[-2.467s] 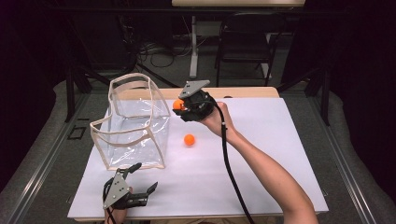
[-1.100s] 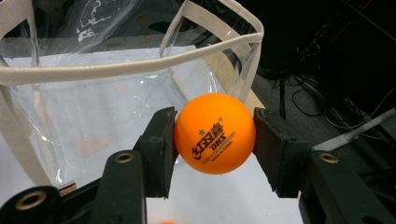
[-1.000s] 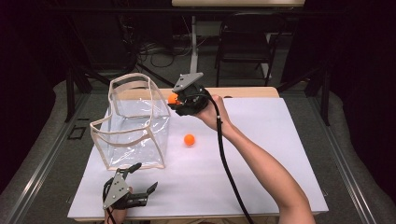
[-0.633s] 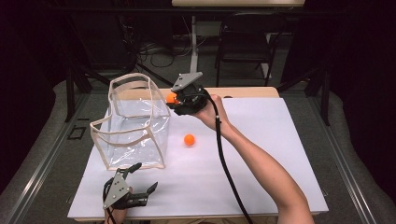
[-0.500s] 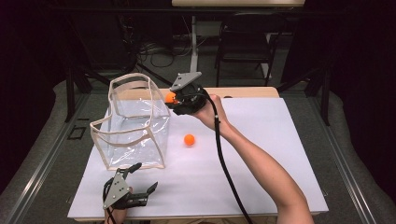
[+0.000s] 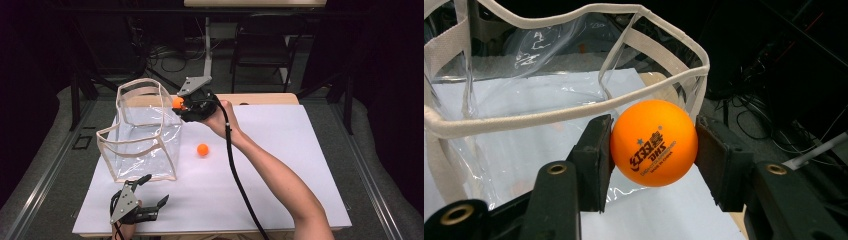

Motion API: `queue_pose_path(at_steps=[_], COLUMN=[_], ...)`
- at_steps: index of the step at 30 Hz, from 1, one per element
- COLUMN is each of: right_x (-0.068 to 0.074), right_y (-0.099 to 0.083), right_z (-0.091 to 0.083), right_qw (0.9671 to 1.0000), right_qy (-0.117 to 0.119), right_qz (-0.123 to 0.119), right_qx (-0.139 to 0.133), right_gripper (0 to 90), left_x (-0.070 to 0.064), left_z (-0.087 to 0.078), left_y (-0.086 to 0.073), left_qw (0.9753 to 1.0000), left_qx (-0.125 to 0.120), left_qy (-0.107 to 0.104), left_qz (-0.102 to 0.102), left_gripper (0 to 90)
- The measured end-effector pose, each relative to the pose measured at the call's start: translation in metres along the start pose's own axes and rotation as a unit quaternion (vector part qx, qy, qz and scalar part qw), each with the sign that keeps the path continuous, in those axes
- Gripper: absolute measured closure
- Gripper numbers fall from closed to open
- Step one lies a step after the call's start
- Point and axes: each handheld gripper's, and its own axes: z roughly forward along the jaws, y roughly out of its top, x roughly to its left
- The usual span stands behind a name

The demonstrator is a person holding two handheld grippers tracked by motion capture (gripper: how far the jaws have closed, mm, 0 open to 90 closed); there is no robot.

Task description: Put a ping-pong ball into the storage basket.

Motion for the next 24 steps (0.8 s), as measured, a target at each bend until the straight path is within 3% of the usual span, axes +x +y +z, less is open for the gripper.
queue_pose_path(at_steps=[24], right_x=[0.0040], right_y=[0.0059], right_z=[0.0084], right_qw=[0.9999], right_qy=[0.000], right_qz=[0.003], right_qx=[-0.013], right_gripper=[50.7], left_x=[0.0002], left_z=[-0.0007], left_y=[0.0002], left_qw=[1.0000], left_qx=[-0.001], left_qy=[-0.001], left_qz=[0.001], left_gripper=[15.6])
